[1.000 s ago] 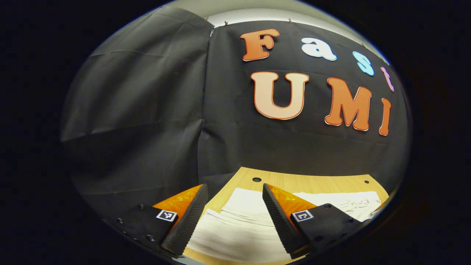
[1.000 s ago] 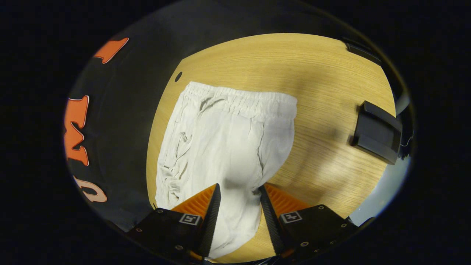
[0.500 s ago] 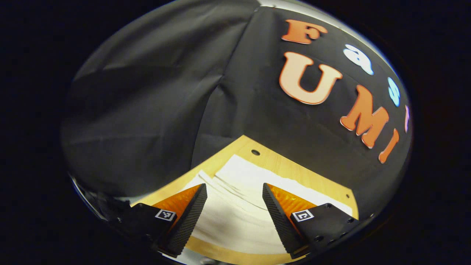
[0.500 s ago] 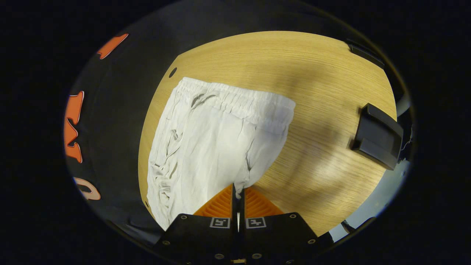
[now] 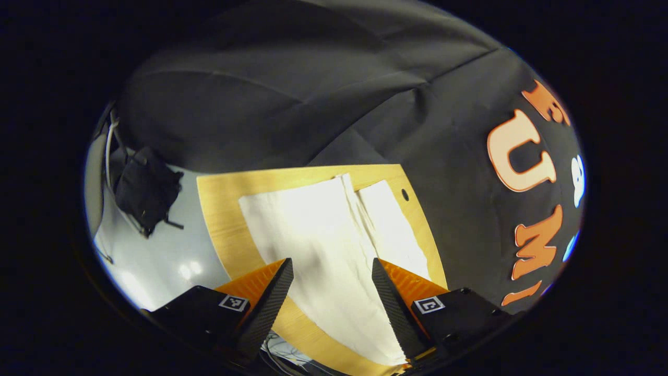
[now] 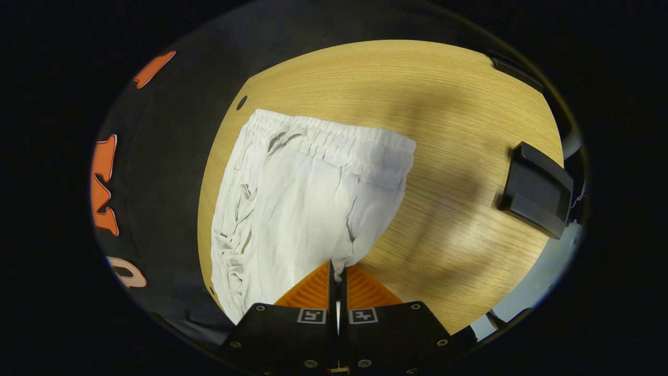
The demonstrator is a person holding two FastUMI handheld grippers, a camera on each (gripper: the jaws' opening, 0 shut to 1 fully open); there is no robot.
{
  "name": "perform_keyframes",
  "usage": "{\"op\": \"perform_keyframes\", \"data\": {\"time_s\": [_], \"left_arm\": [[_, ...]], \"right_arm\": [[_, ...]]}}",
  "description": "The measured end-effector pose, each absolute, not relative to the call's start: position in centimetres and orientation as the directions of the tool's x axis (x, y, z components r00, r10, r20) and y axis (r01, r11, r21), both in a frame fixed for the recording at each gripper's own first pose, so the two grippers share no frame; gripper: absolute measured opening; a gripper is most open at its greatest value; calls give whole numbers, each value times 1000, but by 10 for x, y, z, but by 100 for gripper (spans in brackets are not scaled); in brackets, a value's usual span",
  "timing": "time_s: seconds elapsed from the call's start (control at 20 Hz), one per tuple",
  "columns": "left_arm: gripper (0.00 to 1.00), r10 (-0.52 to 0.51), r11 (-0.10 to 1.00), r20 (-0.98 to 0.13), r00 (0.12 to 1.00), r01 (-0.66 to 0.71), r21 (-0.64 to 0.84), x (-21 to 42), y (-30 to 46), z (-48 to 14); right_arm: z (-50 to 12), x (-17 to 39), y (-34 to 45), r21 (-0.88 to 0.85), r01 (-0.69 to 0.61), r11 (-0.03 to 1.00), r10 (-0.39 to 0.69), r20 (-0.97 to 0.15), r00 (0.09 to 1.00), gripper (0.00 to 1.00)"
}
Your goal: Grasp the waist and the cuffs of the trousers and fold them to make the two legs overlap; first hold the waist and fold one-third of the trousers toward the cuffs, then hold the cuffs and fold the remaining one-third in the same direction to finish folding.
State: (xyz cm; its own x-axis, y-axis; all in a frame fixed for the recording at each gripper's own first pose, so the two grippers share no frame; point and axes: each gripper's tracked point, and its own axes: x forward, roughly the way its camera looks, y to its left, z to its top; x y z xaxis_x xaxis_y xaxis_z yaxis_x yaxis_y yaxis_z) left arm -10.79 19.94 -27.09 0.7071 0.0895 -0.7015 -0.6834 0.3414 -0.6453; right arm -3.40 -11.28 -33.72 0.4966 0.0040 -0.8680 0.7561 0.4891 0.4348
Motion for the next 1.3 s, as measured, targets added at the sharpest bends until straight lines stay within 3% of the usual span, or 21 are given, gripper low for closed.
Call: {"op": "perform_keyframes", "data": {"time_s": [0.15,0.2,0.3,0.35,0.5,0.85,0.9,0.95,1.1,1.2,1.25,1.3], "left_arm": [[95,51,282,-734,678,-714,-640,-115,190,-279],[99,39,268,-741,671,-721,-639,-115,187,-284],[95,20,255,-760,649,-739,-624,-116,183,-297],[99,8,253,-770,638,-746,-616,-116,180,-297],[99,-20,243,-793,609,-766,-594,-115,173,-302],[100,-53,208,-810,585,-786,-582,-113,167,-310],[95,-50,206,-809,586,-787,-582,-112,167,-310],[99,-50,202,-809,586,-787,-583,-111,168,-310],[100,-49,164,-798,601,-783,-600,-100,169,-310],[94,-68,149,-802,593,-789,-596,-95,168,-312],[98,-74,150,-804,591,-790,-594,-91,169,-312],[83,-77,152,-811,581,-797,-585,-88,168,-316]], "right_arm": [[-337,-35,-113,437,759,484,10,-869,494,1],[-337,-35,-112,439,759,481,11,-869,495,6],[-338,-36,-112,442,761,475,14,-869,495,2],[-338,-35,-112,442,761,475,15,-869,495,2],[-337,-36,-113,436,757,487,16,-870,492,2],[-337,-36,-113,438,762,477,20,-872,489,2],[-337,-36,-113,439,763,475,22,-872,488,1],[-337,-36,-113,439,764,473,23,-873,487,2],[-337,-35,-113,441,764,470,26,-873,487,2],[-337,-34,-112,441,765,469,27,-873,487,1],[-338,-34,-112,442,764,469,28,-873,488,1],[-337,-33,-112,442,764,470,29,-873,487,2]]}}
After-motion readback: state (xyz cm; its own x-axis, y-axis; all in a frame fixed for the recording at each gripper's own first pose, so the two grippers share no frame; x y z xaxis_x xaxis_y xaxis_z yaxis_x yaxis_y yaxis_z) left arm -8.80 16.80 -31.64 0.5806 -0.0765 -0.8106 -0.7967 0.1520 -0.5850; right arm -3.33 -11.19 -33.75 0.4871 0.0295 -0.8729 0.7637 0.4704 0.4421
